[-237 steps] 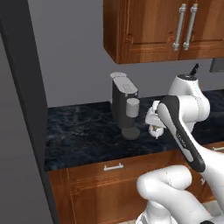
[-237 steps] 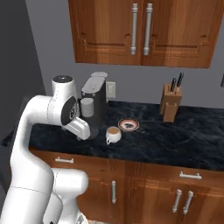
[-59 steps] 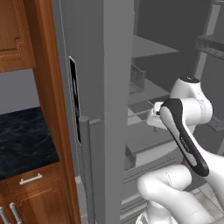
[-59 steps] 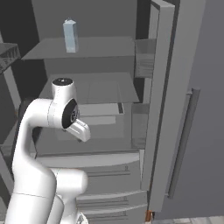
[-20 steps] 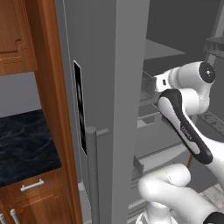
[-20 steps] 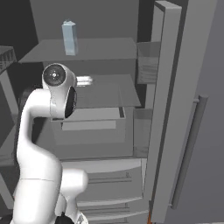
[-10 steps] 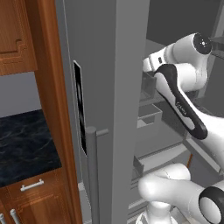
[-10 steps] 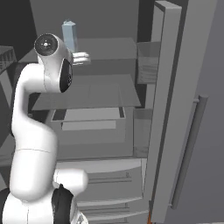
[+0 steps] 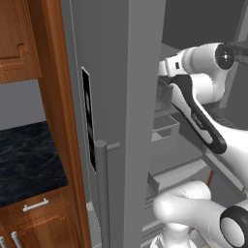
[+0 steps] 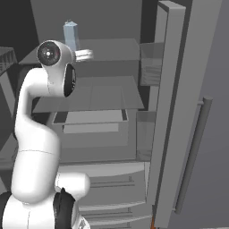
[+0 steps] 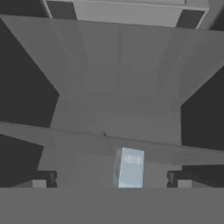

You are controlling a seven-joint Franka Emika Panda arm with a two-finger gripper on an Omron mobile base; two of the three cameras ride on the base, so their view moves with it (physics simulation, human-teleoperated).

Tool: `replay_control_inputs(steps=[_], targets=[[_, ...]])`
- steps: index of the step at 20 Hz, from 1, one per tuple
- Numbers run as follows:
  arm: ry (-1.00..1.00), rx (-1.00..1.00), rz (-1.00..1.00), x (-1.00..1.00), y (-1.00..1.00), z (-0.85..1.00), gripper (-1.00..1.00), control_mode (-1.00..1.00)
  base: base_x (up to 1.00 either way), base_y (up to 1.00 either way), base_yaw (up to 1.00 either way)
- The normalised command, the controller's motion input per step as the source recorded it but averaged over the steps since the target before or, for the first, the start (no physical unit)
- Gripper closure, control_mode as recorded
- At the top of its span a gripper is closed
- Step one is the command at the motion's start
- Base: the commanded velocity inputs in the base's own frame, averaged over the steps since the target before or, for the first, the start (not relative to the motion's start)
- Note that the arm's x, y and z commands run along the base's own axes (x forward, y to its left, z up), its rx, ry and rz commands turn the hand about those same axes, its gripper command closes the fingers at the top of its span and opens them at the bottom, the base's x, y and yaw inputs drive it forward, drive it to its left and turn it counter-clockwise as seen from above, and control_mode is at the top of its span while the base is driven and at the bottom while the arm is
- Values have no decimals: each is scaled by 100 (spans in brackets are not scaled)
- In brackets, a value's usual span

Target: Take a sugar cube from the saucer and place it inside the coffee. Then, grab milk from the fridge and place it next to the coffee on the counter to sweeten the coffee.

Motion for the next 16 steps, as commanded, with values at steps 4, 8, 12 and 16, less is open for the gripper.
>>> replay_control_inputs(steps=[4,8,12,16], targets=[[-8,12,0,42,1,26,-100,-100,0,0,0],[-1,16,0,24,1,48,-100,-100,0,0,0],[1,8,0,12,18,39,-100,-100,0,0,0],[8,0,0,9,33,10,-100,-100,0,0,0]])
